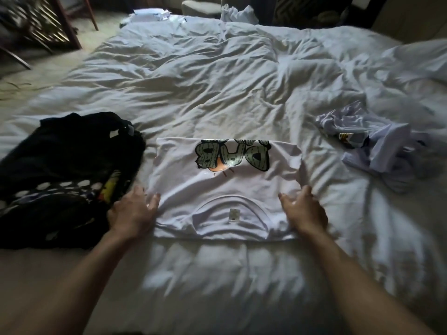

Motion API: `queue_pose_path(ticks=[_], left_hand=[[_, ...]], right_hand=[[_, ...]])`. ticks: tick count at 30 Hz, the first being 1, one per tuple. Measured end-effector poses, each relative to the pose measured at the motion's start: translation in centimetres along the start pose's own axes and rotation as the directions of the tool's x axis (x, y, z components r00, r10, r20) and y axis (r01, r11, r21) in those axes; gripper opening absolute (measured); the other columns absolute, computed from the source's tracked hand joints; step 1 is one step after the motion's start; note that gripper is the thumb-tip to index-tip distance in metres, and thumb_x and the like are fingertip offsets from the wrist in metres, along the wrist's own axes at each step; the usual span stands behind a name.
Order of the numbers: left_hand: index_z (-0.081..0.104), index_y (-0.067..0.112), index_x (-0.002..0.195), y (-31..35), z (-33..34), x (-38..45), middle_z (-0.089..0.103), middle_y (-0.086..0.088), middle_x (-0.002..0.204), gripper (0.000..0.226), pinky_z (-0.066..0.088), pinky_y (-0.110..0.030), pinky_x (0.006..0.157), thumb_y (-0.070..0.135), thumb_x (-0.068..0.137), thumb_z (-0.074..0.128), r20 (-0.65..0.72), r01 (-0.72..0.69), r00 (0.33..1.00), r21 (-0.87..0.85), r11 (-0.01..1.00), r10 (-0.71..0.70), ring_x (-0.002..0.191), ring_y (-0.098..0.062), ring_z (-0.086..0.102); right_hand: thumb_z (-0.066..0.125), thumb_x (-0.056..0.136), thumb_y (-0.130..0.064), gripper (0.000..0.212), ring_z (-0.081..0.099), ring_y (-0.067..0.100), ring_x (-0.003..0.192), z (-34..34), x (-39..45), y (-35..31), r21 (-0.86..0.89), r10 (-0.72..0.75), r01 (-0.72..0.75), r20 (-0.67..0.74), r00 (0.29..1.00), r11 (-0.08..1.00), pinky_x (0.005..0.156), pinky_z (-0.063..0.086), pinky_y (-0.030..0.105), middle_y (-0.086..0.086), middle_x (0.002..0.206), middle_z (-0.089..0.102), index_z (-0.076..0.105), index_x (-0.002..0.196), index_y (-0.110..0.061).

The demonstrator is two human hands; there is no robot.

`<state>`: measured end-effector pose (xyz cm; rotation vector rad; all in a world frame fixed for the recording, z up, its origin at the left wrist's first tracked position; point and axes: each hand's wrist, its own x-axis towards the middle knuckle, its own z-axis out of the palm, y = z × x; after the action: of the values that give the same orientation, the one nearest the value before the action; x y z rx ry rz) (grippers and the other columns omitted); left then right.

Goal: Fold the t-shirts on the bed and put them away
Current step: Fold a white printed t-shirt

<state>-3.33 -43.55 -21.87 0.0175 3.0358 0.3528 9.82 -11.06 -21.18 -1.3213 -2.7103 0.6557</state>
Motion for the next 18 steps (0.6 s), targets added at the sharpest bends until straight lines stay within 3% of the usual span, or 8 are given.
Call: queue_pose_path(ticks=[3,6,8,11,14,18], left_hand=[[0.057,0.005,0.108,-0.9,0.5,-0.6,0.064,-0.032,0.105,0.031,0.048,-0.046,0.079,0.033,0.098,0.054,-0.032,-0.017,0.999,-0.179,0.984,0.012,0.099,-0.048,0.062],[0.06,-0.004,0.1,-1.6,0.5,-0.3,0.064,-0.034,0.105,0.023,0.044,-0.044,0.081,0.019,0.098,0.055,-0.01,0.007,1.0,-0.392,0.92,-0.012,0.1,-0.047,0.06],[0.06,-0.004,0.096,-2.0,0.5,-0.5,0.064,-0.033,0.104,0.021,0.04,-0.041,0.077,0.015,0.098,0.055,0.001,0.013,1.0,-0.43,0.903,-0.013,0.1,-0.045,0.06],[0.06,-0.003,0.098,-2.4,0.6,-0.7,0.065,-0.03,0.103,0.02,0.035,-0.036,0.073,0.016,0.098,0.055,0.018,0.004,1.0,-0.446,0.895,0.004,0.098,-0.042,0.061],[0.059,-0.001,0.108,-2.1,0.4,-0.4,0.065,-0.029,0.11,0.026,0.041,-0.039,0.079,0.023,0.098,0.055,0.023,0.002,1.0,-0.406,0.914,0.008,0.103,-0.042,0.06],[0.049,0.002,0.128,0.0,0.4,0.3,0.05,-0.027,0.126,0.051,0.043,-0.047,0.09,0.037,0.093,0.06,-0.149,-0.078,0.987,-0.143,0.987,0.057,0.111,-0.045,0.051]], right_hand=[[0.053,0.095,-0.049,0.054,0.06,0.039,0.112,0.1,-2.8,0.2,-0.018,-0.017,0.017,0.007,1.0,1.0,0.083,0.045,0.04,0.022,0.125,0.06,0.039,0.126,-0.007],[0.055,0.095,-0.046,0.054,0.059,0.04,0.113,-0.4,-3.9,0.5,0.03,-0.018,0.018,0.021,1.0,0.999,0.085,0.045,0.041,0.023,0.126,0.06,0.039,0.13,-0.008],[0.057,0.094,-0.045,0.055,0.058,0.04,0.114,-0.8,-4.3,0.7,0.075,-0.015,0.013,0.027,1.0,0.997,0.085,0.044,0.041,0.022,0.127,0.06,0.04,0.132,-0.009],[0.061,0.092,-0.046,0.058,0.057,0.04,0.116,-1.0,-4.3,1.1,0.176,0.009,-0.019,0.055,0.998,0.984,0.088,0.044,0.042,0.021,0.128,0.06,0.042,0.133,-0.009],[0.064,0.089,-0.049,0.064,0.055,0.038,0.119,-1.1,-3.5,1.3,0.295,0.04,-0.069,0.103,0.994,0.953,0.094,0.044,0.042,0.02,0.13,0.059,0.043,0.134,-0.009],[0.065,0.09,-0.042,0.062,0.053,0.035,0.123,-1.7,-2.2,1.4,0.392,0.057,-0.105,0.131,0.99,0.914,0.096,0.041,0.037,0.017,0.133,0.058,0.045,0.137,-0.006]])
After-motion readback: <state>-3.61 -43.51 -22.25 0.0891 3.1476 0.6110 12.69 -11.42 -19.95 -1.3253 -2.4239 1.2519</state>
